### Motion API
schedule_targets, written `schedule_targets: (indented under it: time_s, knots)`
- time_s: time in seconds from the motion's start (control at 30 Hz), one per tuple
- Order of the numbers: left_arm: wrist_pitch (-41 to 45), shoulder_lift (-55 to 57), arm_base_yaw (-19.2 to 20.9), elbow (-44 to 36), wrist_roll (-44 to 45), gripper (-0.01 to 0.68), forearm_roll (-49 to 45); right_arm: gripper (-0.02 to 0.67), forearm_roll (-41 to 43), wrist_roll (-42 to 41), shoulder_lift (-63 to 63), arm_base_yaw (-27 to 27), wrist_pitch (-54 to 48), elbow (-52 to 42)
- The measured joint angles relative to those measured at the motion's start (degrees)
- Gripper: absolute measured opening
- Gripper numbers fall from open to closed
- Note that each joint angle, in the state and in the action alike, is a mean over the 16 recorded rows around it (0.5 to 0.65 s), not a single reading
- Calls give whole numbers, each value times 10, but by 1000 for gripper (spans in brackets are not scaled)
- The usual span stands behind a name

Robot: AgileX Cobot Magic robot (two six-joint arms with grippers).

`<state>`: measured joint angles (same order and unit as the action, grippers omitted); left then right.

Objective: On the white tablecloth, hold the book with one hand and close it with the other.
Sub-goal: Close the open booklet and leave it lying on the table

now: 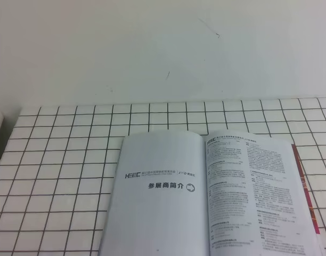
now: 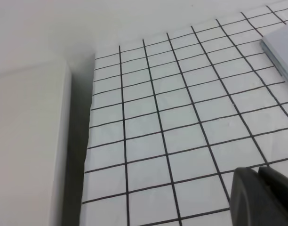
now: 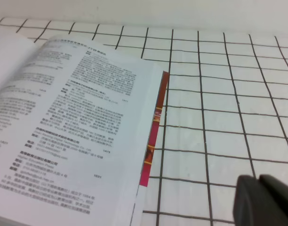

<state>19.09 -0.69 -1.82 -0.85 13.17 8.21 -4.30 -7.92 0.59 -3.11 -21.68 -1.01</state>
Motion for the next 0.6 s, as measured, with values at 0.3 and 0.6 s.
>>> schedule_targets:
  time_s: [0.3,0.6]
  knots:
    - [0,0,0,0,0,-3,8,-2,0,0,0,0,0,0]
    - [-8,0,0,-1,0,-3,30,-2,0,0,0,0,32,-2]
